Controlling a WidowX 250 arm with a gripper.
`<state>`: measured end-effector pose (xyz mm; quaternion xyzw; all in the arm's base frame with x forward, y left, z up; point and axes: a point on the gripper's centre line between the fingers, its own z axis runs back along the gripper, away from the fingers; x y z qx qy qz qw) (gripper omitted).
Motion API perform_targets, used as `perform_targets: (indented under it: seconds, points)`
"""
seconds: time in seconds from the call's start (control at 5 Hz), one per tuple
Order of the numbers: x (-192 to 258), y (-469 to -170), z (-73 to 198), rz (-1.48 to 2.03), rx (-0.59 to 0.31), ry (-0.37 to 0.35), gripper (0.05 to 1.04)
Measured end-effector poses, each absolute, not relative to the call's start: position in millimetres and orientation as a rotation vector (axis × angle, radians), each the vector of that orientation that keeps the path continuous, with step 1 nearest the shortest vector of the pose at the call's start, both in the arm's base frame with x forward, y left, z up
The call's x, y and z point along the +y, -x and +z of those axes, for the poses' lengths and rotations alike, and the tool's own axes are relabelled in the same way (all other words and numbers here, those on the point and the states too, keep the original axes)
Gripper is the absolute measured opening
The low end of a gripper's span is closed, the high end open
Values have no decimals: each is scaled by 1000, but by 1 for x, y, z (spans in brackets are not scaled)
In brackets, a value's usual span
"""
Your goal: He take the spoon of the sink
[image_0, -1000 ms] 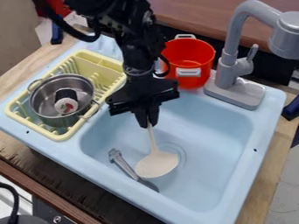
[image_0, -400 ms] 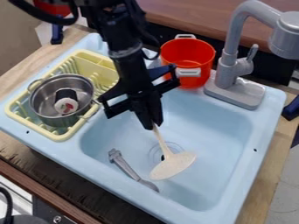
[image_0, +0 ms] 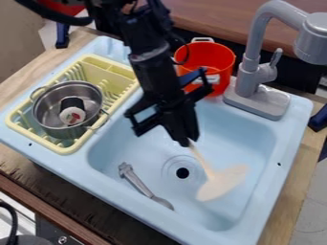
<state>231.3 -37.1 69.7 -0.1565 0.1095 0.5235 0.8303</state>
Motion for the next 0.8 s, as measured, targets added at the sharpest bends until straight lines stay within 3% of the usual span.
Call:
perform_targets:
  seconds: [0.8]
  points:
    - [-72, -235, 42, 1155, 224, 327, 64]
